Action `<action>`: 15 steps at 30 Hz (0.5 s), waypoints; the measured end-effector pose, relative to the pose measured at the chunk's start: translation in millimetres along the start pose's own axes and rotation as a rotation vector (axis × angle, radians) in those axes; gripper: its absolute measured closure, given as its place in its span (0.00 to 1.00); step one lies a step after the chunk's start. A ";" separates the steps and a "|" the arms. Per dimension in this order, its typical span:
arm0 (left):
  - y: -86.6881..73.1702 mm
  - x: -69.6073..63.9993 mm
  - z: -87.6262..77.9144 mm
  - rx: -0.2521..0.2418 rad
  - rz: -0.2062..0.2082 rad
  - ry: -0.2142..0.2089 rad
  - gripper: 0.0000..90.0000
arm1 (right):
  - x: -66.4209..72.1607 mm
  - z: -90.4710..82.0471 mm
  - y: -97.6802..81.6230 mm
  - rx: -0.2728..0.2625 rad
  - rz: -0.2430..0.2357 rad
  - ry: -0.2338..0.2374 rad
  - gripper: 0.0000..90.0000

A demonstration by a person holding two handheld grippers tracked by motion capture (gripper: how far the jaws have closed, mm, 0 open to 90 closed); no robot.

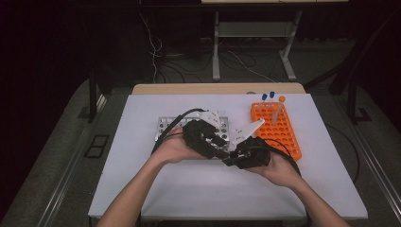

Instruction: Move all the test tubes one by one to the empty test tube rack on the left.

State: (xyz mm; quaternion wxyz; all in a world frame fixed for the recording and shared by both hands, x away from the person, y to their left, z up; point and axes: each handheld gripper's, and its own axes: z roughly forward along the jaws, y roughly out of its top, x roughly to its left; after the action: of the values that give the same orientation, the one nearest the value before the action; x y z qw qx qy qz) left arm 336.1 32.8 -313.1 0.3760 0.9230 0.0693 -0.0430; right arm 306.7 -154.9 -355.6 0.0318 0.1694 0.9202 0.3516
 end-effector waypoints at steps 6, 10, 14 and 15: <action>-0.5 -0.8 3.5 0.026 0.015 -0.013 0.72 | 2.5 6.4 1.4 0.000 0.007 0.015 0.83; -0.4 -1.1 5.3 0.037 0.024 -0.013 0.75 | 3.0 7.8 2.0 -0.007 0.011 0.022 0.83; 0.3 -1.8 6.5 0.035 0.025 -0.007 0.79 | 2.9 7.4 2.3 -0.013 0.017 0.030 0.83; 0.5 -1.6 6.6 0.037 0.027 -0.004 0.81 | 2.9 7.4 2.3 -0.013 0.019 0.033 0.83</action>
State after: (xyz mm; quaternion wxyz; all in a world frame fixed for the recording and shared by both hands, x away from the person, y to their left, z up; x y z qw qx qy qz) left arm 334.4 27.7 -317.3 0.3597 0.9305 0.0551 -0.0411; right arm 306.0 -147.6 -359.5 0.0142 0.1722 0.9166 0.3605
